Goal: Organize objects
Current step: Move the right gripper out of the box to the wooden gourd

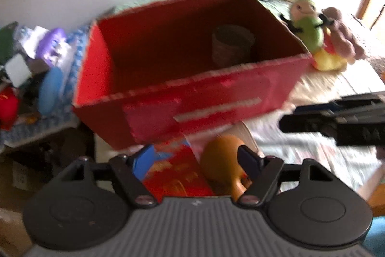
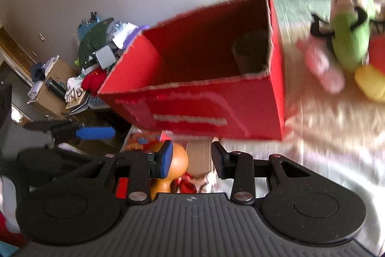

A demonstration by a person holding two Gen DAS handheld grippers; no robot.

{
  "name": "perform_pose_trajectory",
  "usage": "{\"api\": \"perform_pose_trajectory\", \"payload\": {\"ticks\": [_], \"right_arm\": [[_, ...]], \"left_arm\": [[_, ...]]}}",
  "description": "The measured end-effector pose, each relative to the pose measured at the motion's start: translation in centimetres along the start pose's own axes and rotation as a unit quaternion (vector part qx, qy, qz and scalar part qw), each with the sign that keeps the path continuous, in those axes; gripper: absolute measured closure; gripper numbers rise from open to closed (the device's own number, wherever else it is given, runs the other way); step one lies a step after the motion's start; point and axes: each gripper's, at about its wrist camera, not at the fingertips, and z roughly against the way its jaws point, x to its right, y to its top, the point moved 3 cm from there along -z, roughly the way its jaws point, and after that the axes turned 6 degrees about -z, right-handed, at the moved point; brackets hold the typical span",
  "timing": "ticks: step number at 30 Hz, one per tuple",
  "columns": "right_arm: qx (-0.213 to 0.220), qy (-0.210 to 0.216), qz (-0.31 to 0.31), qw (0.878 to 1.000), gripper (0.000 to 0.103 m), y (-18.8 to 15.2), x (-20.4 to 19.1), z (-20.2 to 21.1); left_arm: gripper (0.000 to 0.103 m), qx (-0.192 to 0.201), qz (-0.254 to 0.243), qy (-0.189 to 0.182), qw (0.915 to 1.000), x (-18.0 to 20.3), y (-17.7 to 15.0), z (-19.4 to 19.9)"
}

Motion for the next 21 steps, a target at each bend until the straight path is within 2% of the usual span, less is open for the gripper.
{"api": "perform_pose_trajectory", "payload": {"ticks": [2, 7, 13, 21], "right_arm": [[-0.018, 0.014, -0.016, 1.0, 0.064, -0.4, 0.4, -0.3], [-0.051, 0.051, -0.049, 0.996, 0.064, -1.2, 0.3, -1.5], [-0.067, 0.054, -0.068, 0.994, 0.064, -1.7, 0.4, -2.7], [-0.093, 0.066, -0.082, 0.99, 0.062, -2.2, 0.1, -4.3]], "left_arm": [[0.029, -0.003, -0.003, -0.025, 0.9997, 0.3, -0.8, -0.3], [0.041, -0.012, 0.01, -0.085, 0.9963, 1.3, -2.1, -1.3], [0.048, -0.013, 0.012, -0.114, 0.9933, 1.7, -2.8, -1.9], [0.049, -0.013, 0.017, -0.138, 0.9902, 1.3, -3.3, -2.9]]}}
